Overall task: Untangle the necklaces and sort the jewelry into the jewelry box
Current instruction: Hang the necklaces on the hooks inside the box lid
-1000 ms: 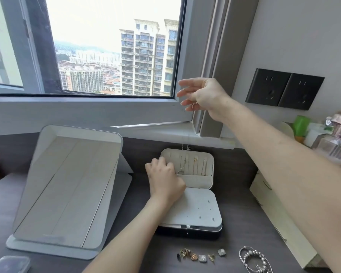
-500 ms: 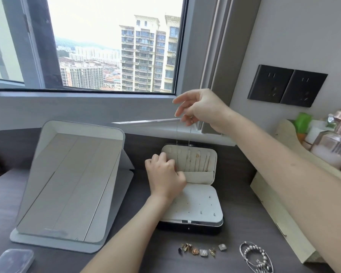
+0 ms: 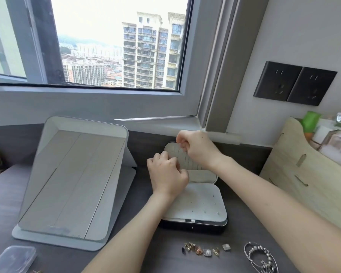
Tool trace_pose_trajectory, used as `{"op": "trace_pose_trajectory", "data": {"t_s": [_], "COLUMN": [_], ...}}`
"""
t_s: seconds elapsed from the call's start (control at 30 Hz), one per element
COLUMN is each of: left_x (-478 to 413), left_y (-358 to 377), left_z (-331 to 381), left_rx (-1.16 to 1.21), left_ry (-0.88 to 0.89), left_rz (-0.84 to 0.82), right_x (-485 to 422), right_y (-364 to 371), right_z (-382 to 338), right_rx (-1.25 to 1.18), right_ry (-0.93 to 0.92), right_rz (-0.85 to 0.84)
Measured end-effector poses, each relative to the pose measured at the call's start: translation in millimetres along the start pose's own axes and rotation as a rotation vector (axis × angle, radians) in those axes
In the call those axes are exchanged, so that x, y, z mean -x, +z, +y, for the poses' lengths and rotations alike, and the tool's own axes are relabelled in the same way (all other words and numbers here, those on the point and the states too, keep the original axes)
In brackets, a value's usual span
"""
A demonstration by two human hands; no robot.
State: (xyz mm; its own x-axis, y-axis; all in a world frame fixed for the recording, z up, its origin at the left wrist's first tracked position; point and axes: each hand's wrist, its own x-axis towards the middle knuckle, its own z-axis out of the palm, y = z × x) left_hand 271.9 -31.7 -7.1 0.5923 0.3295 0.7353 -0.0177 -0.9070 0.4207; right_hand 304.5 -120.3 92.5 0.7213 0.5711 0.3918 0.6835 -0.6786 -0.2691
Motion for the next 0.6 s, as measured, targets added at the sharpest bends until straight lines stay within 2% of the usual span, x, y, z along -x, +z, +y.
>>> {"op": "trace_pose_trajectory", "data": {"t_s": [0.1, 0.2, 0.3, 0.47, 0.6], "left_x": [0, 1, 0, 0, 1], "left_y": [0, -1, -2, -2, -2], "left_z": [0, 0, 1, 1, 1], "left_rx": [0.001, 0.005, 0.011, 0.019, 0.030], "left_ry": [-0.007, -0.009, -0.020, -0.038, -0.047], "left_rz": [-0.013, -0.027, -0.040, -0.043, -0.064], "right_x": [3, 4, 3, 5, 3], "right_y": [11, 24, 34, 49, 54], "right_z": [5, 7, 6, 5, 11], "right_rx": [0.188, 0.311, 0.357, 0.364, 0.347], "right_ry": [-0.033, -0.105, -0.103, 0.019, 0.066], "right_rz": [0.041, 0.182, 0.308, 0.295, 0.382]}}
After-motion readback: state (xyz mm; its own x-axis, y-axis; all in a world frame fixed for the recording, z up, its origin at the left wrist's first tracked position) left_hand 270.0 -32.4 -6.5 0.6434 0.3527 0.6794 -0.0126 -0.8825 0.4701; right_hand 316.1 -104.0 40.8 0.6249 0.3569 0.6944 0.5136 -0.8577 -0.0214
